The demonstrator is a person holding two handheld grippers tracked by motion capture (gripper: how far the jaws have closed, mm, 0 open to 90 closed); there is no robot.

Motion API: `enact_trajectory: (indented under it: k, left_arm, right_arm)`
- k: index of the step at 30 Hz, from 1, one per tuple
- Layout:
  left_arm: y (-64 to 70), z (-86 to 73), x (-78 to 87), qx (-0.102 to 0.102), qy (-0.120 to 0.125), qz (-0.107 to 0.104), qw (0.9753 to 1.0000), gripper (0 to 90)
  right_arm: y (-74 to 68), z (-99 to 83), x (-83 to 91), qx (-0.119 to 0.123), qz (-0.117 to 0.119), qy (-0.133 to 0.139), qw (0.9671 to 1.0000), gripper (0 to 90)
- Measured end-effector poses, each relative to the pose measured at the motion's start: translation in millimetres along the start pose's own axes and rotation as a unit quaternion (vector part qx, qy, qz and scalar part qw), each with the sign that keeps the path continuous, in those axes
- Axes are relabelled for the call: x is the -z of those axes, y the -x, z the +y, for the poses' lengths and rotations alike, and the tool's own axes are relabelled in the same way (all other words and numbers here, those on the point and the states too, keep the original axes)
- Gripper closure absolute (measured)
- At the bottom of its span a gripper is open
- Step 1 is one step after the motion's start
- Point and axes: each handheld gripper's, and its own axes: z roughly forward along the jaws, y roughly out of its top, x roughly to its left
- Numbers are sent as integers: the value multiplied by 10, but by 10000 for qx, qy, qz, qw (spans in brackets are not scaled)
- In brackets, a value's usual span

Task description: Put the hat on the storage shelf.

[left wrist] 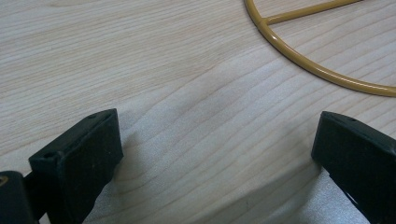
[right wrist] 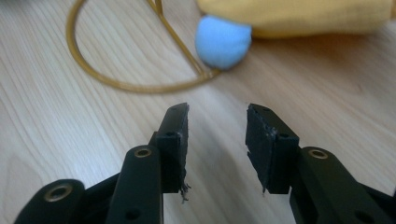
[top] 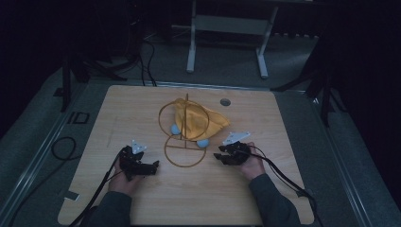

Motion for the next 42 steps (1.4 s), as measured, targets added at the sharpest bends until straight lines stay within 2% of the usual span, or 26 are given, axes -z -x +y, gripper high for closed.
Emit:
enact_trajectory:
  k: [7,16,18,27,30,34,36,42]
  left_arm:
    - [-1,0,1,-6,-3,-3,10000,19]
    - [-1,0,1,-6,-4,-4,10000,19]
    - [-1,0,1,-6,-3,-3,10000,19]
    - [-1,0,1,-4,-2,-4,10000,19]
    - [-1,0,0,-4,-1,-3,10000,19]
    - [-1,0,1,-6,-2,-4,10000,19]
    - [-1,0,1,-5,-3,-3,10000,19]
    - [-1,0,1,-6,-4,-4,10000,19]
  right_arm:
    - [26,160,-146,82,78,2,9999,604]
    - [100,231,-299,-127,172,93,9997,574]
    - [149,226,-336,-295,174,96,9994,555]
    - [155,289,-437,-352,289,144,9989,540]
    - [163,306,-463,-396,350,110,9985,577]
    - [180,292,-475,-444,360,94,9983,743]
    - [156,304,-459,-335,313,194,9988,809]
    - [140,336,-342,-236,89,383,9989,845]
